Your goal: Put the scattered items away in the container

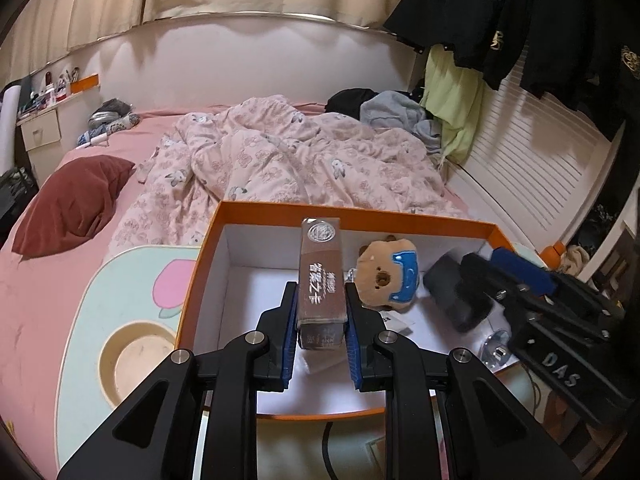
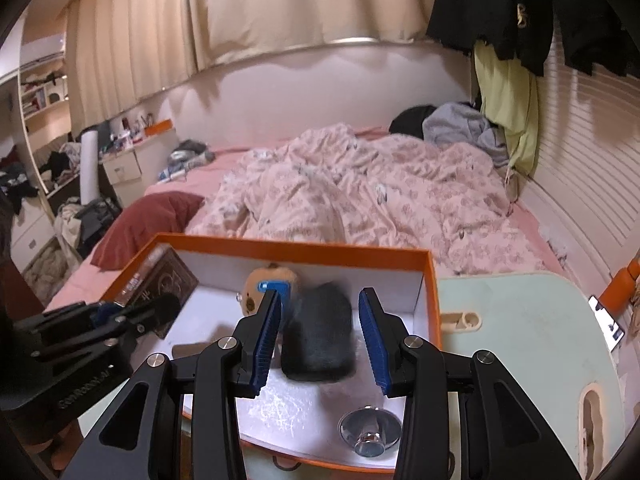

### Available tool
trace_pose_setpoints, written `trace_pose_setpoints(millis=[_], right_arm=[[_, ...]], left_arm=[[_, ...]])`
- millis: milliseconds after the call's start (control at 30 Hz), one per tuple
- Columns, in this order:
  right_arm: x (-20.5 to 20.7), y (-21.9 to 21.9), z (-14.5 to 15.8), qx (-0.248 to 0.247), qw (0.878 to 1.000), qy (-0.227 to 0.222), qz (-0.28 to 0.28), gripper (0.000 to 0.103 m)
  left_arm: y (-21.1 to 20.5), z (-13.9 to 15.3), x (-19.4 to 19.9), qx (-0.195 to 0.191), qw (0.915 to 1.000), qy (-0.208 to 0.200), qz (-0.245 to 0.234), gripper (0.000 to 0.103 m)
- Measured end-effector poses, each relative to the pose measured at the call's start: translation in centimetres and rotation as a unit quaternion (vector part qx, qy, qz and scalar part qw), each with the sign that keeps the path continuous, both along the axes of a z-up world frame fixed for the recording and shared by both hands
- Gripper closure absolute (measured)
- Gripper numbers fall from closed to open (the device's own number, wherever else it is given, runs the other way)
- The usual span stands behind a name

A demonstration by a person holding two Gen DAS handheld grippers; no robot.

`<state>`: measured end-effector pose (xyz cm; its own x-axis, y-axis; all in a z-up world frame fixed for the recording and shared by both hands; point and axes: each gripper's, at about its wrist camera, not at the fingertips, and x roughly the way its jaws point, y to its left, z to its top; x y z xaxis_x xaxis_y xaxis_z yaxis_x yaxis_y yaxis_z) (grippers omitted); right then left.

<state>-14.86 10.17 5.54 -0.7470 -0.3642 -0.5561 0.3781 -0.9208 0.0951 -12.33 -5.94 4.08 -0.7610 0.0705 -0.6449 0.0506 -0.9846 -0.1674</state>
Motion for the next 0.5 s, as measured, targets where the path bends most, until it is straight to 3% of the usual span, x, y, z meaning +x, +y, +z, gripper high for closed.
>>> trace_pose_setpoints(millis=[133, 300, 500], right_arm=[[0.1, 0.2, 0.1, -0.008, 1.000, 0.004, -0.003, 0.055], [0.2, 0.6, 0.2, -0.020, 1.000, 0.002, -0.005, 0.051], [1.6, 2.7, 1.5, -0.055, 0.998, -0.010, -0.002, 0.051]], left_arm=[[0.1, 0.0, 0.2, -0.004, 1.0000, 0.004, -0.001, 0.075], [0.1, 0.1, 0.6, -0.008, 0.9999, 0.008, -0.004, 0.074], [-0.7, 1.3, 2.7, 0.033, 0.9993, 0.010, -0.012, 0.074]])
